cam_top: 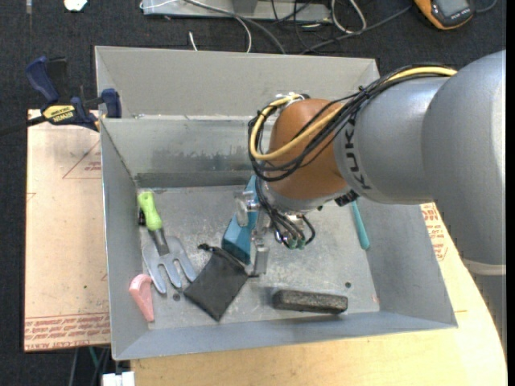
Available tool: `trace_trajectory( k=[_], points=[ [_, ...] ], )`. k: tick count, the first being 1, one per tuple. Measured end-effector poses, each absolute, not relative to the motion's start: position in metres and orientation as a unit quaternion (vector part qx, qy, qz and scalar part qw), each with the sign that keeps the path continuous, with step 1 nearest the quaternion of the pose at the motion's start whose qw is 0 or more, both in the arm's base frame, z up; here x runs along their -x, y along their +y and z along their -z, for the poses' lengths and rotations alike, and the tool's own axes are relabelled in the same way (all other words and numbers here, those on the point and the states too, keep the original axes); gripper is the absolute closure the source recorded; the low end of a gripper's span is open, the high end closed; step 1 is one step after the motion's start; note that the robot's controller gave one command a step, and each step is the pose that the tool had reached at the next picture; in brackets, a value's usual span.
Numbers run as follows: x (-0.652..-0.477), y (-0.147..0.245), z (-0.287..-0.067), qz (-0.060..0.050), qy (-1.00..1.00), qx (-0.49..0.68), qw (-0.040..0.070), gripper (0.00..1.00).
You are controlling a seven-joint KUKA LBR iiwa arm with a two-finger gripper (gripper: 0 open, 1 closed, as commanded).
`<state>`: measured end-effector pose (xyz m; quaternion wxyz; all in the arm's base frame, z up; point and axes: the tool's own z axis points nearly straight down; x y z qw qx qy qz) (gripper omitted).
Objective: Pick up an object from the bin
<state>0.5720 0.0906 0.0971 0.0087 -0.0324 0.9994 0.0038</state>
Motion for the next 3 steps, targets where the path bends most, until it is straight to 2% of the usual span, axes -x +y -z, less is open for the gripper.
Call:
trace_trajectory(
  k=[1,2,3],
  points=[
    [-0.575,0.113,-0.102,-0.004,0.994,0.105,0.012,0.00],
    [-0.558,0.131,-0.088,-0.004,0.996,0.087,0.008,0.00],
    [-0.565,0.142,-0.071,-0.004,0.990,0.142,0.012,1.00]
  ],
)
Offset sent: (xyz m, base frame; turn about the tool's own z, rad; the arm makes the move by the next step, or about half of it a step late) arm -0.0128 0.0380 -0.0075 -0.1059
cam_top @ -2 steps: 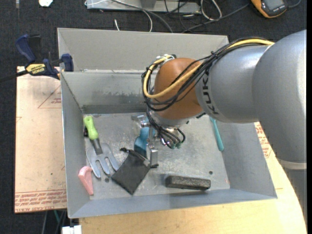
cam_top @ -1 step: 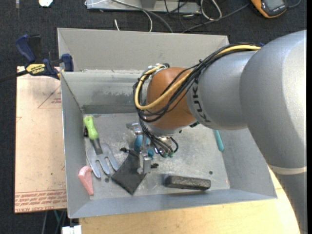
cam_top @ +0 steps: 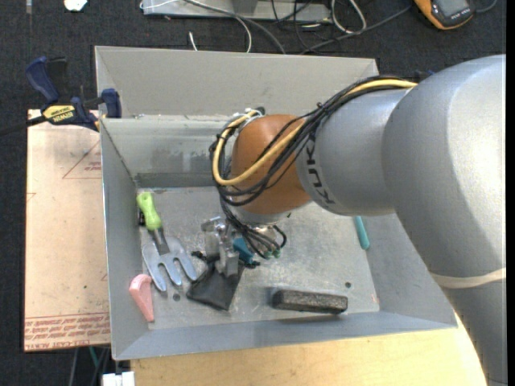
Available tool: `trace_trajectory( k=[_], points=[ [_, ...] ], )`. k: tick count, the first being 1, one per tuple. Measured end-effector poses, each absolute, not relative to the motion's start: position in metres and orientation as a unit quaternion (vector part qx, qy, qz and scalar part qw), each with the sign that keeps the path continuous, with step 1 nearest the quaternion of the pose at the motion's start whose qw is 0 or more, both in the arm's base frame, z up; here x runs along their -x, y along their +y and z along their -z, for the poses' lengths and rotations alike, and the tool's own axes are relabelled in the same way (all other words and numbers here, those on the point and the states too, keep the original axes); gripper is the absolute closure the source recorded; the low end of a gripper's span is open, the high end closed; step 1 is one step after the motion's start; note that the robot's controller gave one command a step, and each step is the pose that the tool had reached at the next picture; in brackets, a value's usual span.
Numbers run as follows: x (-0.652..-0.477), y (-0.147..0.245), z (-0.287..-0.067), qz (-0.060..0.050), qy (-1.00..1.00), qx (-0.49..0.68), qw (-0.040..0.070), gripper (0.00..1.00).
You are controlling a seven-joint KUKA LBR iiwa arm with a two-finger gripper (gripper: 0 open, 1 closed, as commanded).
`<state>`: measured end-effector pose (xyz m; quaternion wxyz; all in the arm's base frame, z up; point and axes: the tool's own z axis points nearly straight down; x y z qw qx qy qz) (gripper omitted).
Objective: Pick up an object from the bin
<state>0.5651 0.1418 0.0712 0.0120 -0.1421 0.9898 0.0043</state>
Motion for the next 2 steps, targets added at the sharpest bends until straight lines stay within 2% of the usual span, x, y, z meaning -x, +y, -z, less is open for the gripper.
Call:
trace_trajectory(
  k=[1,2],
  points=[
    [-0.565,0.142,-0.071,-0.004,0.990,0.142,0.012,1.00],
    [-0.571,0.146,-0.140,-0.004,0.988,0.157,0.011,1.00]
  ],
)
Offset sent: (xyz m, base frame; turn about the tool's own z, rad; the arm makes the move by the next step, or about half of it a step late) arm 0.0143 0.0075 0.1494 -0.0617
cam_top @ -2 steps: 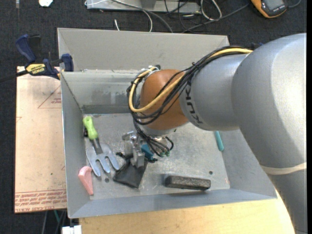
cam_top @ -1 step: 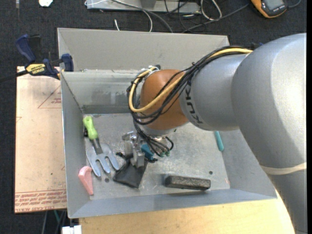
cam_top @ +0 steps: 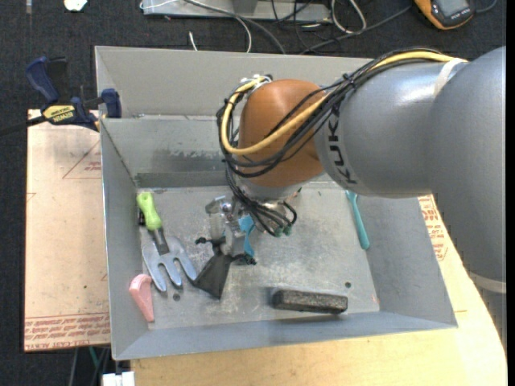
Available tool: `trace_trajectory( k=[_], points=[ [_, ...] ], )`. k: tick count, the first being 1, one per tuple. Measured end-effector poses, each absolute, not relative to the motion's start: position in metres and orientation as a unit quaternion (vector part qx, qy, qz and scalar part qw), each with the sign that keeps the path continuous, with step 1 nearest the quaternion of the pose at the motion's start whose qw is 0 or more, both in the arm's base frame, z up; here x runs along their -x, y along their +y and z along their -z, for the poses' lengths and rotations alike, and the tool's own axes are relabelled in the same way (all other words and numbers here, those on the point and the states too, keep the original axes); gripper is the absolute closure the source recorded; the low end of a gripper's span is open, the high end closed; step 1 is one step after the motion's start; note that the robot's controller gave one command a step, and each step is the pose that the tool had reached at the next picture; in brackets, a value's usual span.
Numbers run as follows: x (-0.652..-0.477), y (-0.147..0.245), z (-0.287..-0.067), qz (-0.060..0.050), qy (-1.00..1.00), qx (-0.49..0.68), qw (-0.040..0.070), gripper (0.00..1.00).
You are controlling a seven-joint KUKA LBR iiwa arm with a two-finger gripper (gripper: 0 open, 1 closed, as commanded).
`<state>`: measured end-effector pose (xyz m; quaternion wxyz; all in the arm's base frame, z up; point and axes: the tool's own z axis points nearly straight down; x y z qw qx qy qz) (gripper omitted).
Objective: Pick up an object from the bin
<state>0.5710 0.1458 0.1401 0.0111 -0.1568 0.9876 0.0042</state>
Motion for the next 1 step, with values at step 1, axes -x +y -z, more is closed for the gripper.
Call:
trace_trajectory(
  k=[1],
  points=[
    [-0.5758,0.1553,-0.2060,-0.004,0.981,0.191,0.010,1.00]
  ],
)
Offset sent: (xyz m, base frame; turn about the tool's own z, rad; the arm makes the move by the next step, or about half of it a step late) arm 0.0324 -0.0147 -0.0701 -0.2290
